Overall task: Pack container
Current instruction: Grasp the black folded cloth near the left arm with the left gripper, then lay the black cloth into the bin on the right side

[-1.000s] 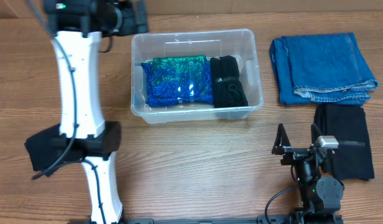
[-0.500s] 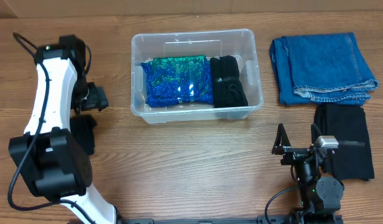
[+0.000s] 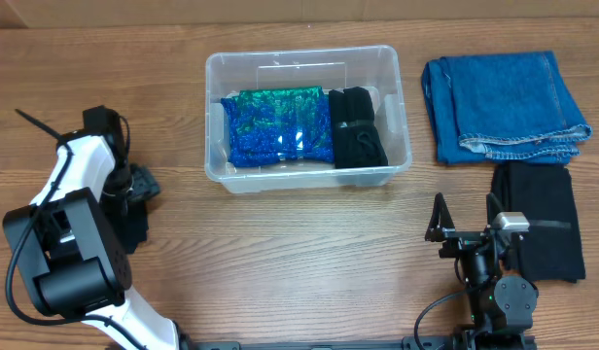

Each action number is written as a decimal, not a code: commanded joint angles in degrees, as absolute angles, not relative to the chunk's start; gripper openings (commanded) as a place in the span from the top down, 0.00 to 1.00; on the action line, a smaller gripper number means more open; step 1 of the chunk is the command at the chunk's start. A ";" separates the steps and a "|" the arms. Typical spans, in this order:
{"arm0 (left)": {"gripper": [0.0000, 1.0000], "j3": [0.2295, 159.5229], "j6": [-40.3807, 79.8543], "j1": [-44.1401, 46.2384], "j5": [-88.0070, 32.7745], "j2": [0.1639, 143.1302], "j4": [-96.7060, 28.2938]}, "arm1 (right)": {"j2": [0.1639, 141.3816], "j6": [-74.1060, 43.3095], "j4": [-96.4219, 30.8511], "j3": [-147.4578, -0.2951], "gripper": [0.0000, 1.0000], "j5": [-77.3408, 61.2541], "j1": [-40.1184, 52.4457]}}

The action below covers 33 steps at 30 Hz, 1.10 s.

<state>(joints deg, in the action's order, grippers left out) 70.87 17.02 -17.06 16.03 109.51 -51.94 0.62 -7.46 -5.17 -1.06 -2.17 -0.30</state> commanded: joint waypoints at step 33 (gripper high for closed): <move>0.96 133.78 -32.67 14.00 -5.76 108.64 -68.07 | 0.16 -7.46 -4.71 -0.47 0.00 -2.22 -0.45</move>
